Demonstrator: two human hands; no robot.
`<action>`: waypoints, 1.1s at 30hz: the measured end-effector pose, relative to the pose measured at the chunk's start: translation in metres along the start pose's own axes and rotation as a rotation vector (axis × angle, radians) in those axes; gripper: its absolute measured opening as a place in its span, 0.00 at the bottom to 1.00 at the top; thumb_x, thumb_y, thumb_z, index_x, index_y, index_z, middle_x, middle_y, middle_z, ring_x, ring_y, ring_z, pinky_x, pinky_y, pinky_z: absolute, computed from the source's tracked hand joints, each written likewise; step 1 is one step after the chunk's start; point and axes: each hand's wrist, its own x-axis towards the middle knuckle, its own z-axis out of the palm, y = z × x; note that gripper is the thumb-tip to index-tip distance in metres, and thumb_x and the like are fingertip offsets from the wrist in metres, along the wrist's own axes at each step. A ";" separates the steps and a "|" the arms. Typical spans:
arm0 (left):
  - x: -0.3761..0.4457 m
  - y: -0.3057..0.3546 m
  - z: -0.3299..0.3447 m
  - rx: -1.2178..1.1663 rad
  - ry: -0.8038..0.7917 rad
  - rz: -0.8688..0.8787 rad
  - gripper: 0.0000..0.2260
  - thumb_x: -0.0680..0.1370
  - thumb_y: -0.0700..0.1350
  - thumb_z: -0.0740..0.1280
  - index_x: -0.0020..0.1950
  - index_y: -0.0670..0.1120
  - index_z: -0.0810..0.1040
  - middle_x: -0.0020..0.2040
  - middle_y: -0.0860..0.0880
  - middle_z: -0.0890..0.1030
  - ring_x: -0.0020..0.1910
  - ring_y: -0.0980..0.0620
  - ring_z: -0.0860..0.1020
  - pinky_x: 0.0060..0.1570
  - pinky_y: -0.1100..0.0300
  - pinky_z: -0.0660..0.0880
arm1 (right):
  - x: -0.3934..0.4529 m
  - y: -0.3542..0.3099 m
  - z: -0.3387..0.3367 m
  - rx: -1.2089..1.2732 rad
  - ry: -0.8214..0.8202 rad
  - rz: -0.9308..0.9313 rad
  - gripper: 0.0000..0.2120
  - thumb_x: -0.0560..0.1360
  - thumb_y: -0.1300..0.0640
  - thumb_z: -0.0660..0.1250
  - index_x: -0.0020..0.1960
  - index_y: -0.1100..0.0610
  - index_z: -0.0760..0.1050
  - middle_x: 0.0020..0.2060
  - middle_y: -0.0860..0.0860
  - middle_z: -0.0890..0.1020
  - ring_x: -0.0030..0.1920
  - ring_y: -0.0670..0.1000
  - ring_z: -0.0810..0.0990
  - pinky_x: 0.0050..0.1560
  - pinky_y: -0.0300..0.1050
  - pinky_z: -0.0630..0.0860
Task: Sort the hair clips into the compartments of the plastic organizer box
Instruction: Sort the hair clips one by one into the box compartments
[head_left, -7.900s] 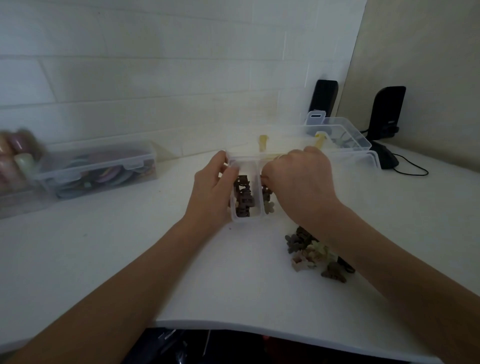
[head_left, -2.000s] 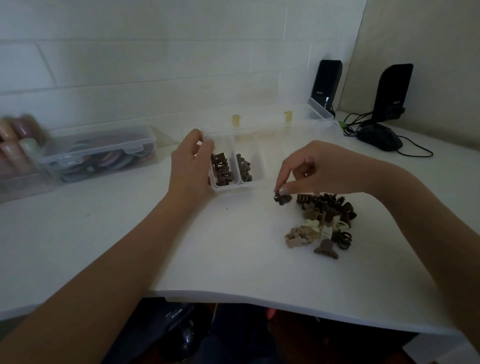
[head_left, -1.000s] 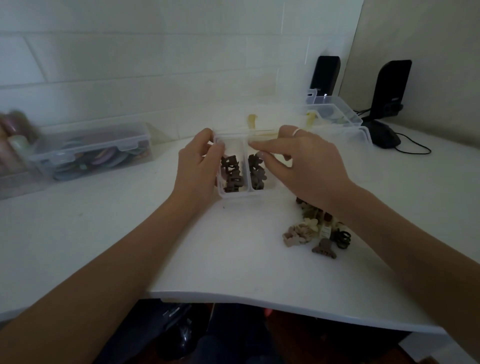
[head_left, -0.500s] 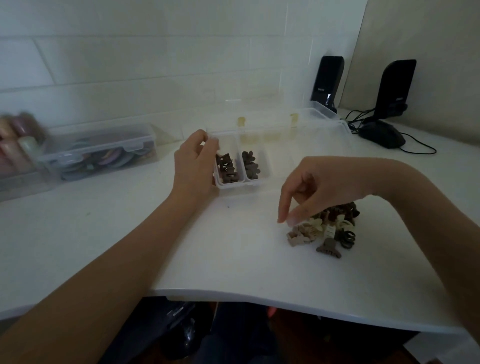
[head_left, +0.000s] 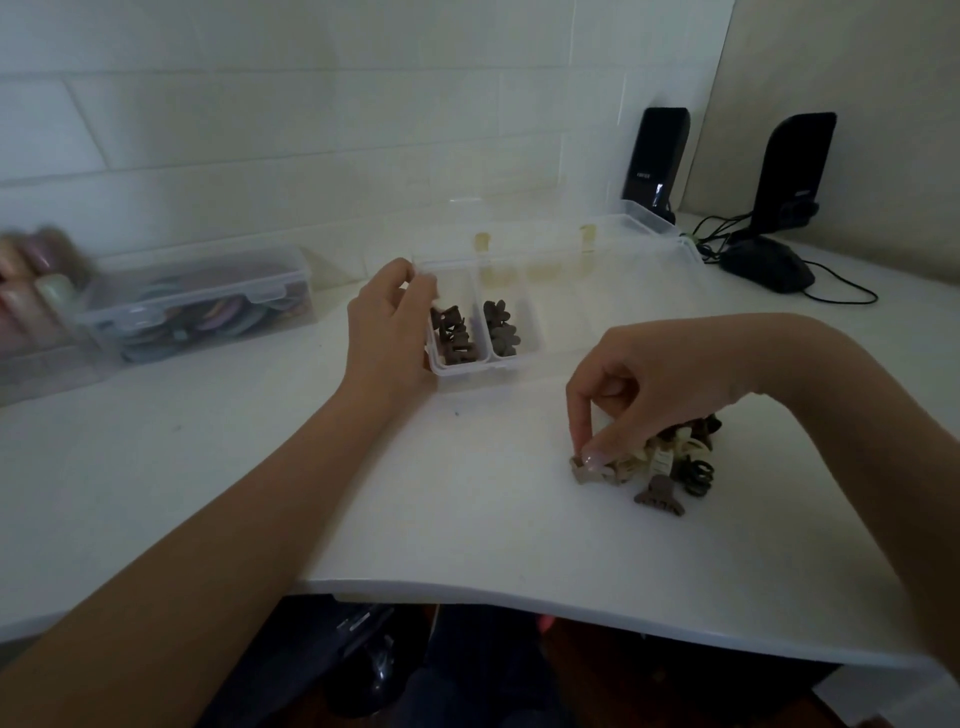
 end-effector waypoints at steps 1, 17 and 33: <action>0.000 -0.001 0.000 0.002 -0.006 -0.001 0.10 0.76 0.37 0.60 0.35 0.42 0.65 0.28 0.50 0.65 0.24 0.60 0.63 0.24 0.71 0.60 | 0.000 0.000 0.000 -0.005 0.012 -0.006 0.08 0.68 0.45 0.72 0.41 0.48 0.80 0.25 0.50 0.70 0.27 0.46 0.66 0.29 0.30 0.64; -0.008 0.005 0.003 -0.014 -0.064 0.108 0.14 0.78 0.37 0.58 0.33 0.46 0.64 0.28 0.53 0.66 0.24 0.61 0.65 0.24 0.74 0.63 | 0.011 -0.001 -0.001 -0.011 0.931 -0.253 0.07 0.71 0.52 0.72 0.42 0.55 0.79 0.22 0.47 0.71 0.23 0.45 0.66 0.28 0.31 0.65; -0.009 0.007 0.003 0.002 -0.055 0.126 0.16 0.78 0.37 0.59 0.32 0.48 0.63 0.28 0.53 0.66 0.24 0.61 0.66 0.24 0.74 0.64 | 0.027 -0.006 0.017 -0.472 1.144 -0.093 0.07 0.74 0.50 0.68 0.39 0.52 0.78 0.23 0.42 0.68 0.24 0.44 0.66 0.27 0.36 0.61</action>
